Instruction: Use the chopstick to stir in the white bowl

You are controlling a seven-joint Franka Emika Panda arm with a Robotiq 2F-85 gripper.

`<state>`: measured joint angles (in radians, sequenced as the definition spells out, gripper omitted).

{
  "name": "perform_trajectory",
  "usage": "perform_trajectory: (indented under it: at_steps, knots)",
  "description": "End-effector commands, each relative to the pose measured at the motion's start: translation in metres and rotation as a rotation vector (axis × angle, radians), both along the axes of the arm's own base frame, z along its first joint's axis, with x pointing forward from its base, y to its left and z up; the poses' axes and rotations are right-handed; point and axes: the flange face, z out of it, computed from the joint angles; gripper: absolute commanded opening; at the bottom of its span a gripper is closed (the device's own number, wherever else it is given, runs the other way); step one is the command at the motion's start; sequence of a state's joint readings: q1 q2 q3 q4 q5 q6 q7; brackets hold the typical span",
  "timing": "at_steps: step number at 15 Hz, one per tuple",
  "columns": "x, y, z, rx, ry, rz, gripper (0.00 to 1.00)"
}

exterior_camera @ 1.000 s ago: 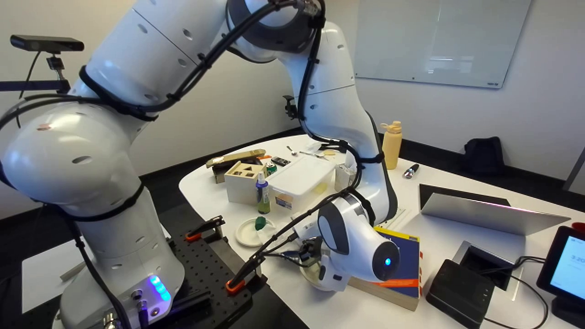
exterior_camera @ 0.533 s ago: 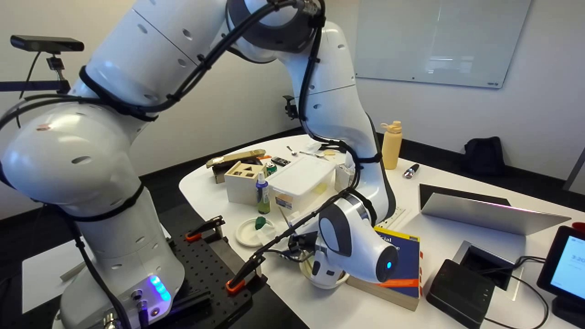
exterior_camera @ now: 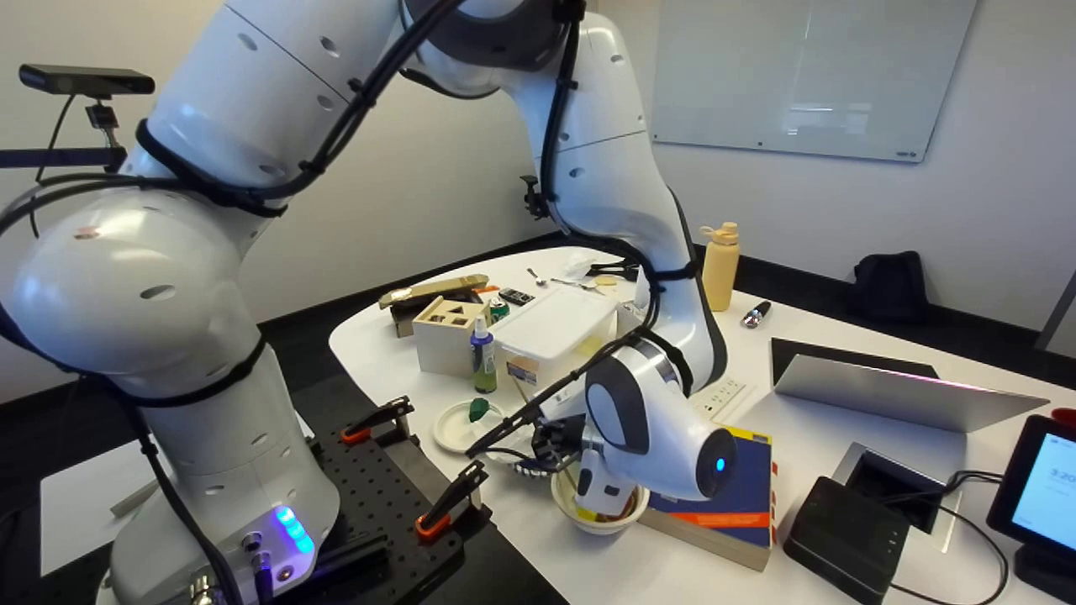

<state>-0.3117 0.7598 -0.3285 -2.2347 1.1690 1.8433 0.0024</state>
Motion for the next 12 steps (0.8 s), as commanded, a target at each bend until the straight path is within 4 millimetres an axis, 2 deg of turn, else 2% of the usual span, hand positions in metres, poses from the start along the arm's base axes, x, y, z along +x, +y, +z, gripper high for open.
perform_trajectory:
  at_steps: [1, 5, 9, 12]
  knots:
    - [0.000, 0.050, 0.047, -0.064, -0.024, 0.141, 0.01]
    - [-0.004, 0.123, 0.072, -0.195, -0.038, 0.342, 0.01]
    - [-0.004, 0.218, 0.085, -0.360, -0.109, 0.527, 0.01]
    - [0.005, 0.292, 0.086, -0.475, -0.187, 0.678, 0.01]
